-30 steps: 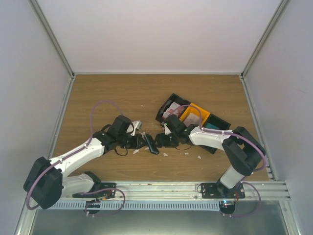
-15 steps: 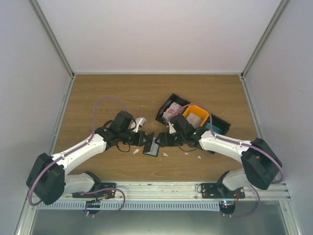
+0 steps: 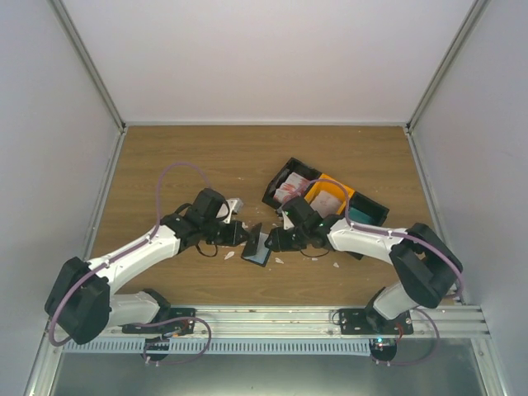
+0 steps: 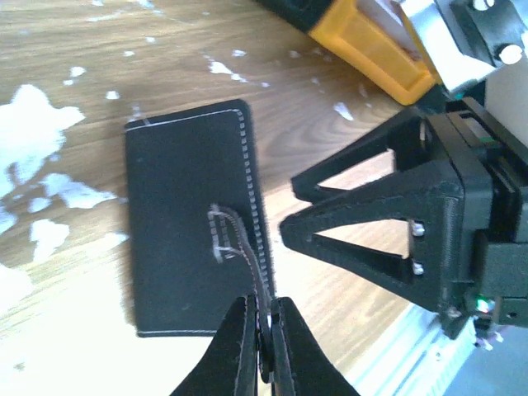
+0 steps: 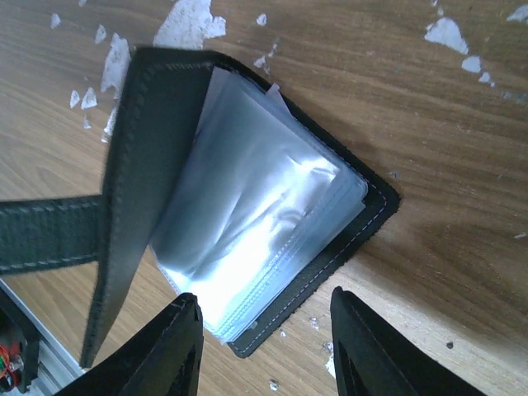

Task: Put the credit cards into the card holder
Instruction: Open the card holder at the center of the board.

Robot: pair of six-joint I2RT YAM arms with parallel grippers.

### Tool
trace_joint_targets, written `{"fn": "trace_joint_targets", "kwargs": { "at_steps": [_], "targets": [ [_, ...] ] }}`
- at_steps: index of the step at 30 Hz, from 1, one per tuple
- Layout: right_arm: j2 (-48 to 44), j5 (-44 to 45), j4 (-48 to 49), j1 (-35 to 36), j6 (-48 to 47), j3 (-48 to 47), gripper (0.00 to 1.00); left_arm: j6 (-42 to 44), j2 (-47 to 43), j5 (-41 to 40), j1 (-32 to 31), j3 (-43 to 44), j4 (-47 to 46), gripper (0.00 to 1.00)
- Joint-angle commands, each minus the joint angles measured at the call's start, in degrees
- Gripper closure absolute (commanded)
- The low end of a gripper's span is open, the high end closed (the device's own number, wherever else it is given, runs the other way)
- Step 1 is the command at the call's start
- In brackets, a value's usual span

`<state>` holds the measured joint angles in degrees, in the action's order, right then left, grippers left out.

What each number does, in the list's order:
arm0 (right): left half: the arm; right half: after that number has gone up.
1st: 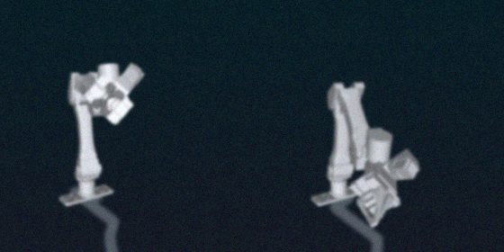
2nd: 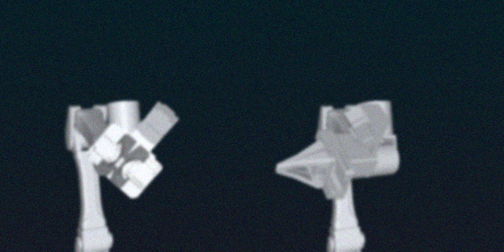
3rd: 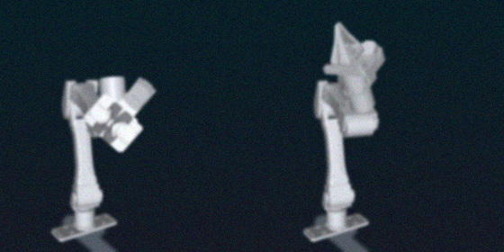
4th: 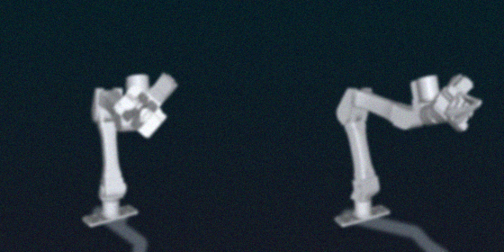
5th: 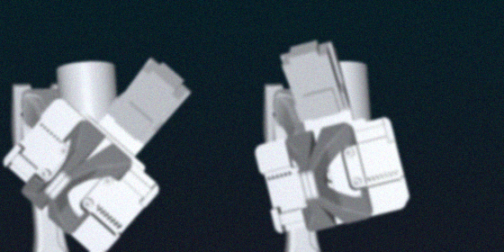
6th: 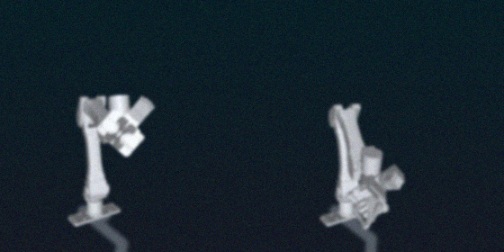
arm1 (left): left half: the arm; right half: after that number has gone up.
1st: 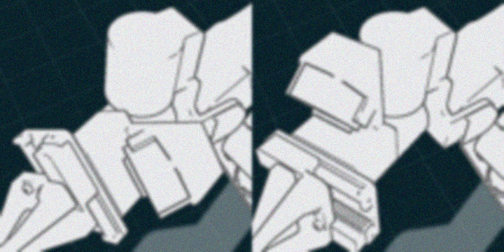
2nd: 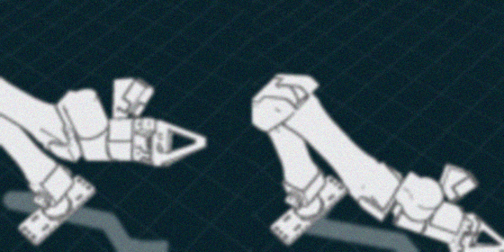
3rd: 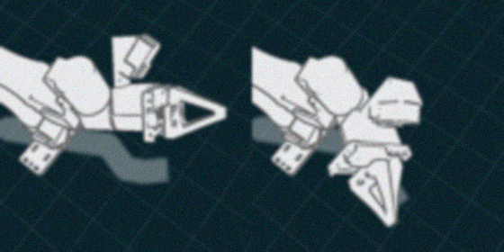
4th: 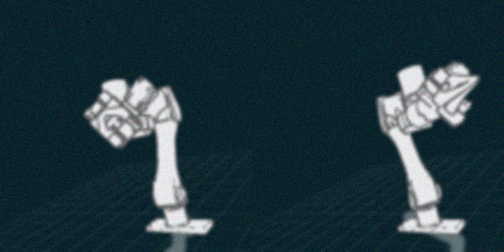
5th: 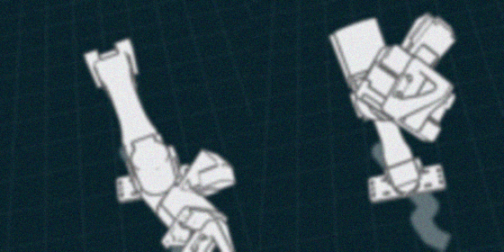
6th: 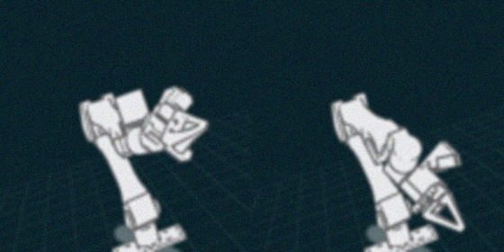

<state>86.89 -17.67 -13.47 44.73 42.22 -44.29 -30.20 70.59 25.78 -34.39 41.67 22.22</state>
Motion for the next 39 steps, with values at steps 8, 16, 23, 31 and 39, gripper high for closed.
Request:
{"fn": "trace_joint_targets", "kwargs": {
  "at_steps": [8,16,23,31,39],
  "targets": [
    [7.6,-6.1,2.5,3.3,-2.5,-7.5,0.53,-1.6,-4.9,-15.2,4.2,-0.3,7.1,1.00],
    [15.8,-4.4,1.6,5.5,-0.9,-15.6,0.53,-4.7,-7.5,-22.6,6.8,-3.5,9.6,0.94],
    [20.6,-3.1,4.5,6.5,5.1,-20.0,0.66,-5.6,-8.4,-23.7,8.0,-4.4,9.4,0.77],
    [26.4,-4.2,3.3,7.0,8.4,-24.4,0.76,-5.8,-13.4,-21.8,8.4,-3.5,8.3,0.67],
    [20.2,1.8,1.0,6.4,9.6,-22.1,0.74,-3.5,-12.2,-3.5,8.4,-7.9,-2.7,0.71]
  ]
}}
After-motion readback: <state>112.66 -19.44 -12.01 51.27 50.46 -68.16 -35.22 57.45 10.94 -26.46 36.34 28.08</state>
